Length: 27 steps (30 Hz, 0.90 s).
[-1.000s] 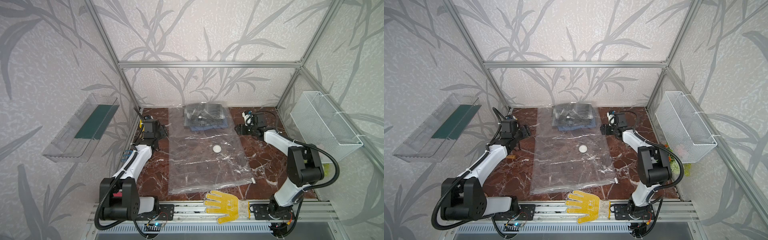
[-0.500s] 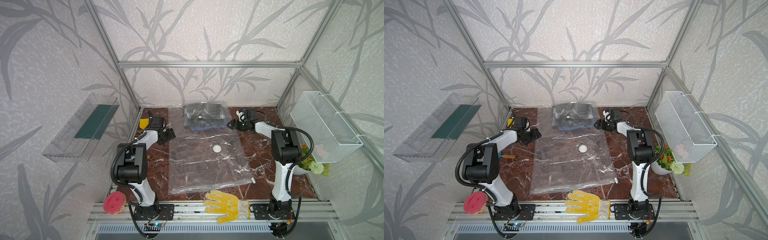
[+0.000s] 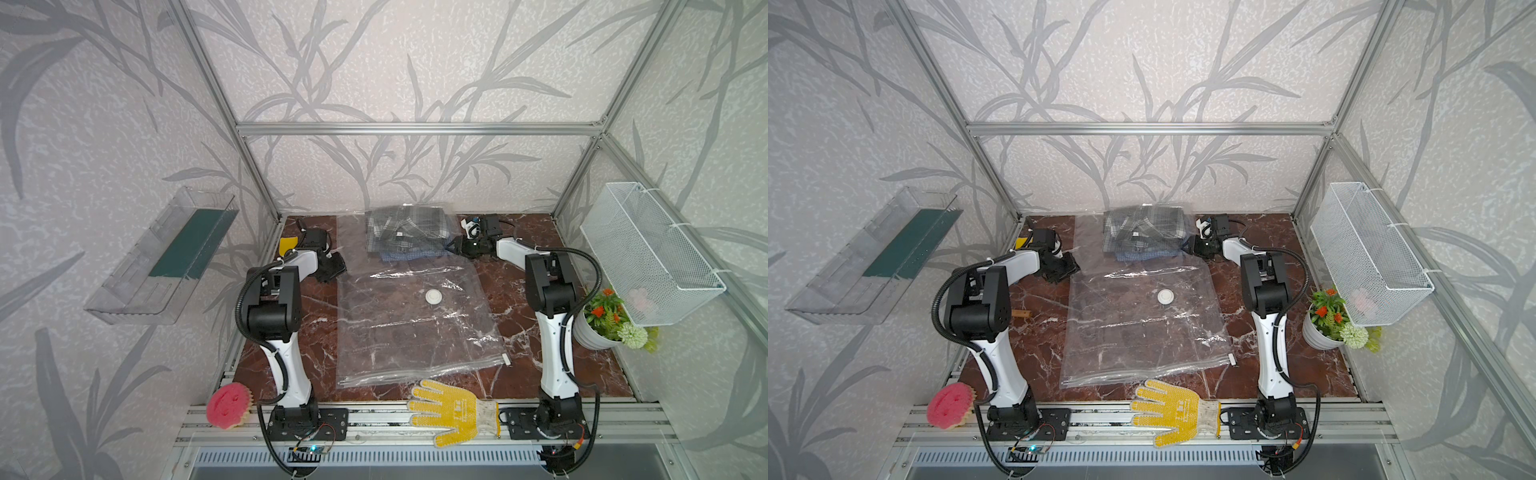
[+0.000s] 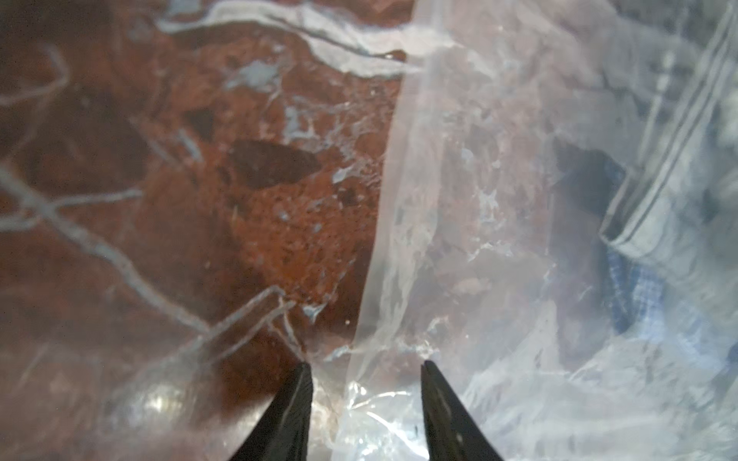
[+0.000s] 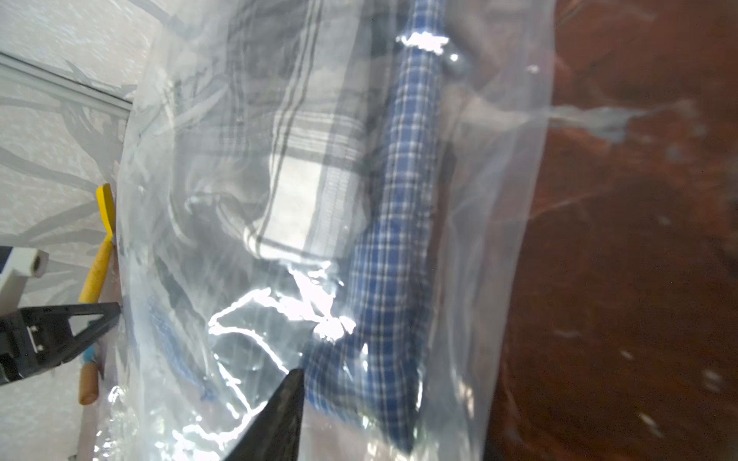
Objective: Take the shirt out of the vacuum bag
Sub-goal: Adjust the vacuum bag at the center of the board.
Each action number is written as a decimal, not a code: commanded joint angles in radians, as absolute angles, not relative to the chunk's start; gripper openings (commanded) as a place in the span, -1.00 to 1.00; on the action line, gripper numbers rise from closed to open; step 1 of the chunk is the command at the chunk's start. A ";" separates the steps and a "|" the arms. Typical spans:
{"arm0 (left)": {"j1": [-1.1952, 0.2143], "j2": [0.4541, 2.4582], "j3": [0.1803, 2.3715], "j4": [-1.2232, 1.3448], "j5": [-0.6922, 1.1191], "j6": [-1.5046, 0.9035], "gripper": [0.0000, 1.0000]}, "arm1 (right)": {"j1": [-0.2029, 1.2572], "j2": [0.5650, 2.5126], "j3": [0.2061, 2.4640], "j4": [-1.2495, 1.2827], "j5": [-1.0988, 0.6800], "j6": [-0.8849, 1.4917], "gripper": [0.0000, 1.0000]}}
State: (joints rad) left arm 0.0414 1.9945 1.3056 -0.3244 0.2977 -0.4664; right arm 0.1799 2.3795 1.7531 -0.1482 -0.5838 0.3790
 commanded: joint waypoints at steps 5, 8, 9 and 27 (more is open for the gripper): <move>0.038 1.970 1.335 -0.338 0.320 -0.449 -0.73 | 0.256 2.527 1.954 -0.261 -0.624 0.418 -0.38; 0.038 1.933 1.316 -0.335 0.322 -0.457 -1.00 | 0.290 2.627 2.129 -0.345 -0.618 0.413 -0.41; 0.038 1.920 1.303 -0.331 0.324 -0.465 -1.00 | 0.303 2.672 2.213 -0.386 -0.612 0.412 -0.41; -0.067 1.835 1.183 -0.319 0.296 -0.514 -1.00 | 0.315 2.976 2.959 -0.448 -0.364 0.468 0.06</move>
State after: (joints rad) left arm -0.0326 1.8362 1.1324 -0.2932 0.2935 -0.5114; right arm 0.3401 3.0028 2.8719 -0.3904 -0.4721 0.5293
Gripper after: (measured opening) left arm 0.048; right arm 0.497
